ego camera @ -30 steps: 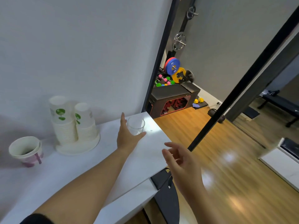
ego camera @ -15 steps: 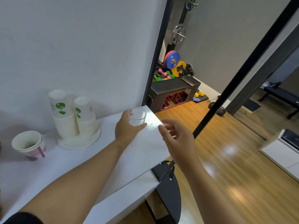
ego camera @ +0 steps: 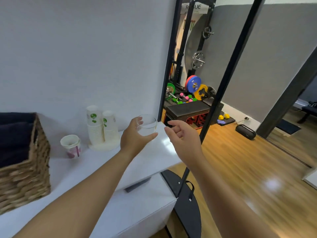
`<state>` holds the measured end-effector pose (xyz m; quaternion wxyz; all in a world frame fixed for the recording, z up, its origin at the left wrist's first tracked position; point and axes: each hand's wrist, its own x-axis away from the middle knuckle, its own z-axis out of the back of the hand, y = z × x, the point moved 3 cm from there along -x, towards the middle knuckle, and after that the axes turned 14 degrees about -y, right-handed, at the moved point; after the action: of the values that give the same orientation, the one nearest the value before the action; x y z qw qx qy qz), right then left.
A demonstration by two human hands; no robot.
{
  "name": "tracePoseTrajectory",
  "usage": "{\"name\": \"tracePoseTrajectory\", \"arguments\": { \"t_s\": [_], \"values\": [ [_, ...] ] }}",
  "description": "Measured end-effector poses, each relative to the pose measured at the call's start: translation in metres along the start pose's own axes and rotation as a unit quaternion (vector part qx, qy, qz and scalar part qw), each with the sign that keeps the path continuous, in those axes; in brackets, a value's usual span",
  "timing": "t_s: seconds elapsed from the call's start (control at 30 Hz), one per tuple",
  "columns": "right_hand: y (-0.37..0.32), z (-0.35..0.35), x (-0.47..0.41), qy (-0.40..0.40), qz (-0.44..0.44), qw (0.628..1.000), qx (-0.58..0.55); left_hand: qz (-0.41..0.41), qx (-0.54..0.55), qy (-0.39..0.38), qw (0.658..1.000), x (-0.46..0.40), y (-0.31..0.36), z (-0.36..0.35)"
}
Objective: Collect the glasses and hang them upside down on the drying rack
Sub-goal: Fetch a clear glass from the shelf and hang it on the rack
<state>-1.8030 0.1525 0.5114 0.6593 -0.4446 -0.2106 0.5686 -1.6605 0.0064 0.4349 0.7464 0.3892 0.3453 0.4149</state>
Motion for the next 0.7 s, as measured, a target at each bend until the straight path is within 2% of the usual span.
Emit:
{"name": "tracePoseTrajectory", "arguments": {
  "t_s": [0.23,0.43,0.57,0.7],
  "values": [
    [-0.055,-0.015,0.067,-0.081,0.074,0.993,-0.054,0.027,-0.031,0.079,0.996,0.124,0.048,0.049],
    [-0.093,-0.064,0.118,-0.156,0.128,0.974,-0.102,0.046,-0.011,0.138,0.989,0.235,0.068,0.091],
    [-0.142,-0.109,0.156,-0.228,0.159,0.954,-0.111,0.061,-0.002,0.199,0.978,0.308,0.074,0.147],
    [-0.199,-0.165,0.205,-0.320,0.201,0.911,-0.166,0.077,-0.048,0.258,0.962,0.379,0.084,0.213]
  ]
}}
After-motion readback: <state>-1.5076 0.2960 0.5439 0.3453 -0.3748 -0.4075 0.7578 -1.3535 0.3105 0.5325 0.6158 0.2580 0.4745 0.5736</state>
